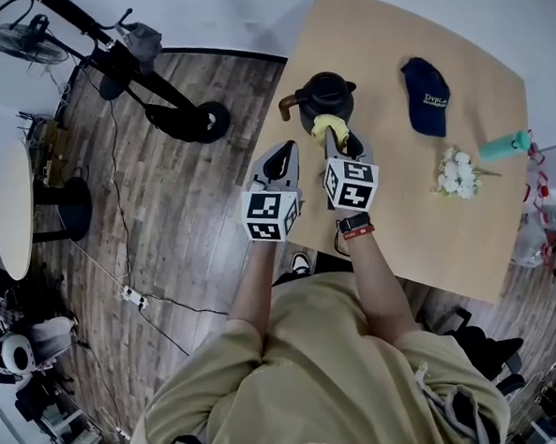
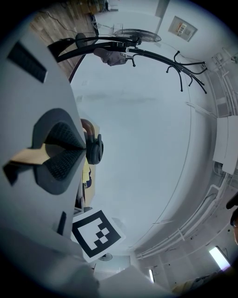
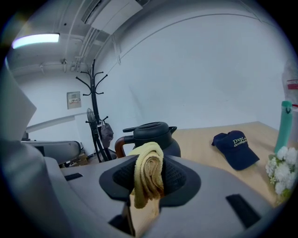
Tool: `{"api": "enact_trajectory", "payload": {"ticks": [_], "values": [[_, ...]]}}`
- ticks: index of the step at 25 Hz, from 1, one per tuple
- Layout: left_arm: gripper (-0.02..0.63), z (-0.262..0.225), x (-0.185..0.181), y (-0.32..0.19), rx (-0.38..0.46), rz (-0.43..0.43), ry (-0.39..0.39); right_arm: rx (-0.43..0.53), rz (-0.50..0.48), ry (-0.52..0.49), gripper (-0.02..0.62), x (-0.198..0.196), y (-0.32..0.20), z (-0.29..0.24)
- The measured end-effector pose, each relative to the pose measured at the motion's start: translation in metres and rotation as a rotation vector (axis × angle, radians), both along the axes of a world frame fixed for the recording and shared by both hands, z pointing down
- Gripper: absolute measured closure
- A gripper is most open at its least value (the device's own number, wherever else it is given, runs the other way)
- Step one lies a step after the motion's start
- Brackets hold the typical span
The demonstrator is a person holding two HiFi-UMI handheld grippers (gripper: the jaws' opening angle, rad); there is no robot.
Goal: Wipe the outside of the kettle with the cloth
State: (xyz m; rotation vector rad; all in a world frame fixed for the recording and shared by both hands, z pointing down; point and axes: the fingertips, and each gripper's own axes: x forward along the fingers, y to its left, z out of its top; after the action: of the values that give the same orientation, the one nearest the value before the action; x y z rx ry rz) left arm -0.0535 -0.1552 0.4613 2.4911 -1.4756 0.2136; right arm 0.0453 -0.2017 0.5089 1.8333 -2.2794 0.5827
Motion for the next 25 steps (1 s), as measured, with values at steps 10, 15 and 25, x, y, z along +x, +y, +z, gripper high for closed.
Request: {"api": "enact_trajectory", "payload": {"ticks": [10,15,25], "values": [[0.583,0.008,0.01,-0.005,-0.012,0.017,-0.007,0.022,0.022,0.064,0.462,0.023,-0.004,0.0],[0.583,0.011,0.015,-0.008,-0.023,0.019,-0.005,0.023,0.05,0.078,0.462,0.041,-0.008,0.002],[0.583,0.019,0.028,-0.018,-0.036,0.026,-0.008,0.051,0.038,0.189,0.463,0.064,-0.031,0.003]]}}
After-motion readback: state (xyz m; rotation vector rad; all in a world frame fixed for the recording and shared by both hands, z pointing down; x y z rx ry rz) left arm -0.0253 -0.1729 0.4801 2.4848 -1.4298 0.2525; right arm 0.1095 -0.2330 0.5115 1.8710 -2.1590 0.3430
